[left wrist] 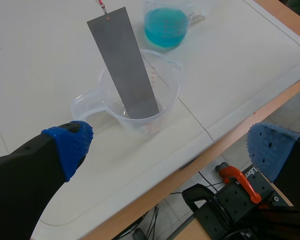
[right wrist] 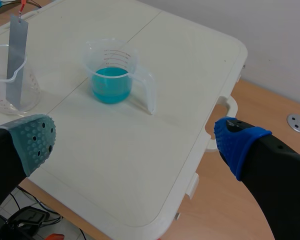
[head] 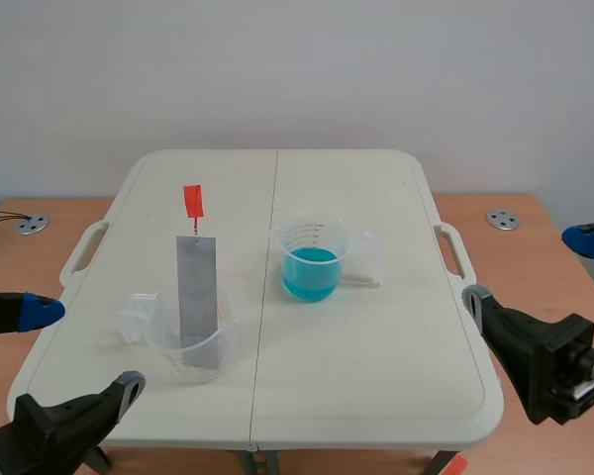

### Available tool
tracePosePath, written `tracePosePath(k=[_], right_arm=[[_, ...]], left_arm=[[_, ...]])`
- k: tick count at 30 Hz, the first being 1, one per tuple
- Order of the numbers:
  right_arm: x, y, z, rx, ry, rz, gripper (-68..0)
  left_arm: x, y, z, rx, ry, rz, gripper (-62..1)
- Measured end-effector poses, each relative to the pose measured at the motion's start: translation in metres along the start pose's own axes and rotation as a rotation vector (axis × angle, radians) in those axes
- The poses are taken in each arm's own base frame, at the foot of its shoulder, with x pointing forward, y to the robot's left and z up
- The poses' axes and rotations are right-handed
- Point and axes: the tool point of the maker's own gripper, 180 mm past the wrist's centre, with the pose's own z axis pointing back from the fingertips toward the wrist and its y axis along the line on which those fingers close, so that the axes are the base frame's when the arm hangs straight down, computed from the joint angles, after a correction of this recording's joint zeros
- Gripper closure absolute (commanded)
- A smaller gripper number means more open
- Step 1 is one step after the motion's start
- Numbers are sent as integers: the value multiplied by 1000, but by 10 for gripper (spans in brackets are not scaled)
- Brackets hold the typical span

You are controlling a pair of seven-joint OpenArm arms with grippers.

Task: Hold the metal plate by the orange handle, dip it into the blue solution, take it out and point at it, then put the plate back in the beaker on the left.
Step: 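Lift the metal plate out of the left beaker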

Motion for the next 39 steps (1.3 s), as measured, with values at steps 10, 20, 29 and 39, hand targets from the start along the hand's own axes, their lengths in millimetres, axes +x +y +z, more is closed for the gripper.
tracePosePath(k=[10, 20, 29, 39], right_arm=[[-3, 0, 0, 0, 17, -4, -663], [-1, 8, 0, 41, 5, -35, -663], [10, 39, -22, 143, -39, -87, -663], [27, 46, -55, 204, -109, -165, -663]], left_arm=[[0, 0, 0, 0, 0, 0, -623], [0, 0, 0, 0, 0, 0, -623], [2, 0, 0, 0, -11, 0, -15], [0, -1, 1, 0, -5, 4, -19]])
